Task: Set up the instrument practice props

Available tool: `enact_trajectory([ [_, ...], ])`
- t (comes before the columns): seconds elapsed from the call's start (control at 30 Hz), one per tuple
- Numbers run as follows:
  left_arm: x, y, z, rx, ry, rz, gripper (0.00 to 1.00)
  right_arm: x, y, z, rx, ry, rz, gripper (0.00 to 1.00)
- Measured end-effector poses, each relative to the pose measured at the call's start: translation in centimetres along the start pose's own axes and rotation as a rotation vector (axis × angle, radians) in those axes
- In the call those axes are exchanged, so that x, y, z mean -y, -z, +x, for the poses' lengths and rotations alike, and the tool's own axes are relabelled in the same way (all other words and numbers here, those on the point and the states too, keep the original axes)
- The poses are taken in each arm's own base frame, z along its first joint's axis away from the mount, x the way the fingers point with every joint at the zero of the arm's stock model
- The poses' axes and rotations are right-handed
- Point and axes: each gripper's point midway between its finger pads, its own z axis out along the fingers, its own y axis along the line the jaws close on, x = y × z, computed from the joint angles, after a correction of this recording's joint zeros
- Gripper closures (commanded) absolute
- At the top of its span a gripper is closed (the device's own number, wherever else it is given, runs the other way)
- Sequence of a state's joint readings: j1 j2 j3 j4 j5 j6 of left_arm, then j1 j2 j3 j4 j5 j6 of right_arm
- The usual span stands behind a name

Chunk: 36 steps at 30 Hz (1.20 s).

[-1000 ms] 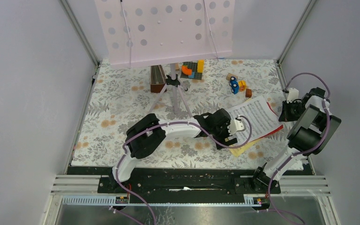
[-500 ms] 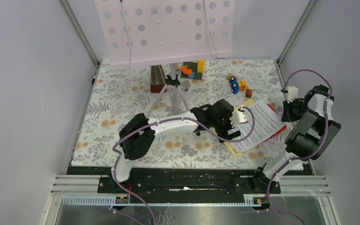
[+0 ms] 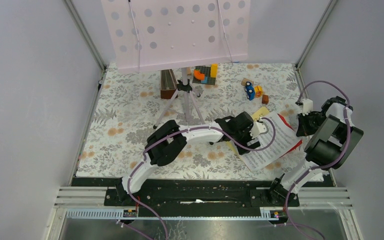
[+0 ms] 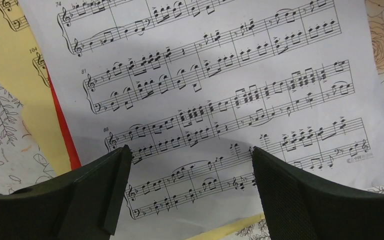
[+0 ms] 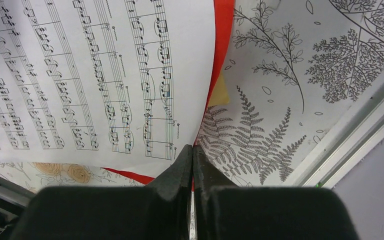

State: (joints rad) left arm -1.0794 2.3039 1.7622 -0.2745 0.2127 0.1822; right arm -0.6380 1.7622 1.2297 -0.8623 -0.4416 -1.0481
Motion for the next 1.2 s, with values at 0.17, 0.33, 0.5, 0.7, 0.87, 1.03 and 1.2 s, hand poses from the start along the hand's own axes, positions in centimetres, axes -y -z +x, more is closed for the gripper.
enact_trajectory([
  [0.17,0.0,-0.2,0.2,0.005,0.009,-0.005,0.07,0.0,-1.0,0.2,0.004,-0.018,-0.025,0.91],
  [0.33,0.0,-0.4,0.1,0.028,0.015,-0.012,0.07,-0.2,-2.2,0.7,-0.007,-0.036,-0.057,0.84],
  [0.5,0.0,-0.5,0.0,0.044,0.019,-0.017,0.07,-0.5,-2.6,1.0,-0.008,-0.043,-0.072,0.78],
  [0.7,0.0,-0.5,0.0,0.052,0.021,-0.018,0.07,-0.4,-2.7,1.1,-0.009,-0.042,-0.067,0.73],
  [0.87,0.0,-0.4,-0.1,0.055,0.021,-0.019,0.07,-0.3,-2.9,1.3,-0.014,-0.038,-0.059,0.71],
  [1.03,0.0,-0.4,-0.1,0.054,0.020,-0.021,0.07,-0.6,-3.3,1.8,-0.021,-0.033,-0.069,0.80],
  [1.2,-0.1,-0.4,-0.1,0.054,0.020,-0.023,0.07,-0.5,-3.3,1.9,-0.026,-0.027,-0.064,0.92],
])
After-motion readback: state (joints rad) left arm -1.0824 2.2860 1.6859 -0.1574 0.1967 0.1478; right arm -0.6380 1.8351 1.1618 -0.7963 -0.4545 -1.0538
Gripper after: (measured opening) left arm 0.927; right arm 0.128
